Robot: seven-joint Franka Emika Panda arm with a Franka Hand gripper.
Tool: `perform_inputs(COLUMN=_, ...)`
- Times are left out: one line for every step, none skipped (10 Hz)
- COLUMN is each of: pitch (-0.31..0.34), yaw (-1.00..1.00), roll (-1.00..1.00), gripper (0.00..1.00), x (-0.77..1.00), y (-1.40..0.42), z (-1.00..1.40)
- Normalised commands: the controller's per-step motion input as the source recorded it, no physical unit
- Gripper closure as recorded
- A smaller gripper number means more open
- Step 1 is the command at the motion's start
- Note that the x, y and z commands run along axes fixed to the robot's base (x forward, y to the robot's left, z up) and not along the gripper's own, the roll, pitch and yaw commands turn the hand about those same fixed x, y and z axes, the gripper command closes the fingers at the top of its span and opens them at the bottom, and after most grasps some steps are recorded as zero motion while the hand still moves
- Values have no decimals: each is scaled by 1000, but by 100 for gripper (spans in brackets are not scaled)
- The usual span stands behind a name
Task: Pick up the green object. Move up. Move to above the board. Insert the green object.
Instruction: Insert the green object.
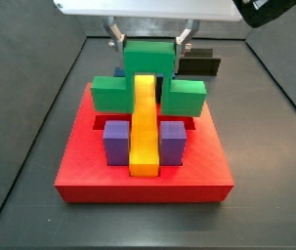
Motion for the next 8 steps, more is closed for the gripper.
perform_inputs(pitch=-16, yaw=86, roll=17, gripper=100, x=0, y=0, z=-80)
perform_inputs(pitch=-26, yaw=86, roll=37, gripper=100, x=-49, y=0, z=-103)
perform_inputs(pitch=-47, yaw=80, roll=0, gripper=100, x=-329, y=0, z=0)
perform_inputs(pitch=-56, yaw=100, roll=0, gripper=100, x=-129, y=0, z=0)
perform_inputs(pitch=-43, yaw=123, roll=0, gripper=100, x=0, y=0, z=-14)
perform_inputs(pitch=-21, yaw=103, roll=0, gripper=100, x=46, y=-9, z=-37)
perform_inputs(pitch=0, yaw=26, roll=0, gripper=100, x=203, y=-34, z=-86)
perform_inputs(pitch=-14, yaw=0, roll=0, gripper=100, x=220, y=-34, z=-174)
